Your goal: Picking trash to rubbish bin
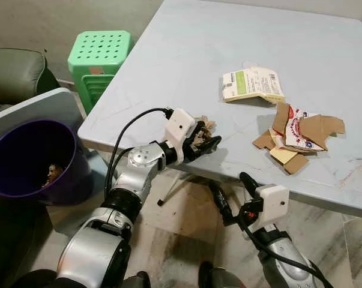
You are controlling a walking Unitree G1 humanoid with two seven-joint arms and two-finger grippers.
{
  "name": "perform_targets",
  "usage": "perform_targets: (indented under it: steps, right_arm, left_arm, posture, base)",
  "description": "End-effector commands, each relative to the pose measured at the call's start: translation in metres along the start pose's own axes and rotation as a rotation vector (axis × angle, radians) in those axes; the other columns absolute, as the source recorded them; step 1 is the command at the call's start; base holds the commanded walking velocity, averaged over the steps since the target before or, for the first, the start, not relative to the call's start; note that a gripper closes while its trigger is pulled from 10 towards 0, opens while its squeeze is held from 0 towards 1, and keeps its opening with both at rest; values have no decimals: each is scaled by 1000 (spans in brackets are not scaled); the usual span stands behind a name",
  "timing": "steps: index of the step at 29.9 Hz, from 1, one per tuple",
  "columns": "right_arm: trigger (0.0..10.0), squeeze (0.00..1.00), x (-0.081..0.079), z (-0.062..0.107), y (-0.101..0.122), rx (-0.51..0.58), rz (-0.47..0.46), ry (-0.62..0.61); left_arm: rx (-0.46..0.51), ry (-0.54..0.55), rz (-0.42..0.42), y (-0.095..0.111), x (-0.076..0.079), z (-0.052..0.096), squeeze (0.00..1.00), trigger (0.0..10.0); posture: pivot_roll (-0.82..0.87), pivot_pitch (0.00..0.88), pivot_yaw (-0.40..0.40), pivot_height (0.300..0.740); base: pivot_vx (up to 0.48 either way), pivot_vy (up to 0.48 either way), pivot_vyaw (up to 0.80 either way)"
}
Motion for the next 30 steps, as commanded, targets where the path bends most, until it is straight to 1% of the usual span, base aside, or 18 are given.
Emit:
perform_targets:
  steps: [1,3,4,5,6,7,8,9,10,26,28,30]
  right_arm:
    - [10000,0,-1,4,-6,-38,-9,-12]
    - [10000,0,-1,4,-6,-40,-9,-12]
    - [10000,0,-1,4,-6,-40,-9,-11]
    - [10000,0,-1,4,-6,-40,-9,-11]
    - [10000,0,-2,4,-6,-41,-10,-10]
    - [10000,0,-2,4,-6,-41,-10,-10]
    - [10000,0,-2,4,-6,-42,-10,-9]
    - [10000,0,-2,4,-7,-43,-10,-10]
    - [10000,0,-2,4,-6,-42,-10,-9]
    - [10000,0,-4,1,-4,-32,-17,18]
    - [10000,0,-6,0,1,-1,-29,37]
    - [10000,0,-7,0,3,5,-34,44]
  left_arm:
    - [-67,43,14,-15,-7,6,0,10000]
    - [-61,49,18,-15,-9,8,0,10000]
    - [-59,48,-4,-14,-9,9,0,7529]
    - [-59,48,-4,-14,-9,9,0,7529]
    - [-69,58,4,-17,-11,11,0,0]
    - [-69,58,4,-17,-11,11,0,0]
    - [-78,65,-13,-18,-12,12,0,0]
    - [-86,65,-3,-20,-13,13,0,0]
    - [-88,60,-17,-20,-12,14,0,0]
    - [-84,57,-20,-19,-15,16,0,0]
    - [-83,55,-26,-19,-15,16,0,0]
    - [-85,56,-25,-19,-15,16,0,0]
  posture:
    - [-154,273,19,740]
    - [-154,273,19,740]
    - [-154,273,19,740]
    - [-154,273,19,740]
    - [-149,274,15,740]
    - [-149,274,15,740]
    - [-149,274,15,740]
    - [-149,274,15,740]
    - [-149,274,15,740]
    - [-139,257,8,740]
    - [-140,250,7,740]
    - [-141,246,6,740]
  base:
    - [0,0,0]
    - [0,0,0]
    - [0,0,0]
    - [0,0,0]
    - [0,0,0]
    - [0,0,0]
    - [0,0,0]
    - [0,0,0]
    - [0,0,0]
    - [0,0,0]
    - [0,0,0]
    - [0,0,0]
Point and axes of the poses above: a point about 5 cm out from each wrist's last joint towards the gripper, its own z axis pointing back from the gripper into the wrist, its own y axis along the axis of the wrist's last joint, x = y × z, the point moved 3 cm from there along -z, pointing out of the wrist towards the gripper, and after that the axes turned 4 degrees about z, right-handed, at the moved point
